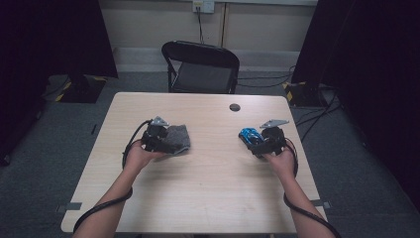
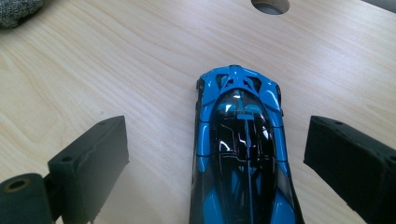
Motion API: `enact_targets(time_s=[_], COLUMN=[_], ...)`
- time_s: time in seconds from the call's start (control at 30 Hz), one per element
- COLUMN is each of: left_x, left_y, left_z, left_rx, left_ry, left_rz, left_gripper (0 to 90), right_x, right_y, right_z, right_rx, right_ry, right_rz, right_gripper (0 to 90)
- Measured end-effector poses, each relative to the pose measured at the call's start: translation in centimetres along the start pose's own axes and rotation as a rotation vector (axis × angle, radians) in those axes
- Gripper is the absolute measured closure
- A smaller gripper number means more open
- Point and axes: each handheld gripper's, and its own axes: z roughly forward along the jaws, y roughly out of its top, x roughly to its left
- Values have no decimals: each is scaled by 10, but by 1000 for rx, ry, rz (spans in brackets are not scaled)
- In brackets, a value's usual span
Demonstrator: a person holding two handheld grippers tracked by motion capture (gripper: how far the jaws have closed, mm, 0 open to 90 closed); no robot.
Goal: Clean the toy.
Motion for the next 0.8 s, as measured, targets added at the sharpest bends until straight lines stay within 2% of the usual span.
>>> enact_targets(time_s=[0.23,0.33,0.57,0.8], left_x=[-10,-15,-21,-31], left_y=[0,0,-2,-5], left_z=[3,3,4,4], left_rx=[-2,-2,-10,-12], left_ry=[-26,-36,-54,-74], left_rz=[18,41,36,52], left_gripper=[155,155,157,157], right_x=[8,10,13,20], right_y=[0,0,-2,-1], right_z=[-5,-6,-5,-4], right_rx=[-7,-3,-10,-10], right_ry=[13,19,33,51], right_rz=[-22,-34,-34,-47], right_gripper=[55,55,54,54])
